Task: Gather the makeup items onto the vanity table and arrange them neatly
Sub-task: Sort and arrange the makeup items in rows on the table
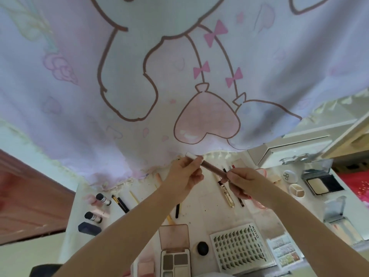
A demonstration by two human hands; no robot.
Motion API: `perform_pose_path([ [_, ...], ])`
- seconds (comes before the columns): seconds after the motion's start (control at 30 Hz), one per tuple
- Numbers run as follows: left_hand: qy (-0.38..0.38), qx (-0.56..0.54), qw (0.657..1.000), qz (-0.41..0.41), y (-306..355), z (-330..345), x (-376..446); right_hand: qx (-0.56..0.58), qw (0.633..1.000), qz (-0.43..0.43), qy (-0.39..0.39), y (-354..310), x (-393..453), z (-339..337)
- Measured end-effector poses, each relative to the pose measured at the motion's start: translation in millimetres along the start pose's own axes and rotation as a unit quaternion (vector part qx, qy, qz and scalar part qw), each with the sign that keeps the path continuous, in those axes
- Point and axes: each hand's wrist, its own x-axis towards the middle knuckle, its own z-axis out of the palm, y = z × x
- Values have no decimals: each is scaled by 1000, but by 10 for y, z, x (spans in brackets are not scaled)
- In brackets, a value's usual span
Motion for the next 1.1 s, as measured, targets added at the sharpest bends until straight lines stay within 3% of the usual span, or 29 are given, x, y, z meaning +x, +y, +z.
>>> perform_pose_path([
  [0.13,-38,37,998,-29,-159,82,-74,-66,997,10,35,32,-34,136],
  [0.23,5,59,998,-28,-149,94,-85,-133,988,41,64,58,-48,144],
  [0.3,16,219,976,4,-105,52,-72,-95,986,47,129,38,-55,72],
  [0.33,-9,354,935,21,-89,24,-68,-85,983,41,160,20,-57,33],
  [0.4,-87,589,803,41,-85,-4,-85,-89,978,47,183,-32,-55,-10],
  [0.47,-134,686,713,54,-106,56,-141,-96,979,69,164,-94,-56,6],
  [0.53,-165,715,674,80,-100,178,-191,-119,979,89,143,-142,-47,30],
  [0.57,-170,716,671,90,-82,226,-194,-137,975,93,146,-152,-40,24],
  [0.63,-136,721,671,106,4,281,-163,-136,971,87,177,-165,-45,-16],
  [0.67,-104,739,653,130,62,284,-165,-90,973,85,193,-173,-60,-46],
  [0.73,-32,781,568,257,110,251,-169,35,975,68,208,-211,-102,-93],
  [0.8,-17,775,523,353,112,234,-207,85,970,22,226,-238,-123,-107],
  [0.83,-29,775,524,352,118,235,-212,64,968,-9,242,-247,-128,-92],
  [0.97,-227,641,723,125,136,131,-145,-72,952,-147,259,-216,-187,-45],
  [1.0,-237,616,743,111,160,112,-136,-109,951,-164,239,-220,-196,-65],
  [1.1,-210,607,758,116,195,46,-102,-196,960,-134,148,-260,-155,-169],
])
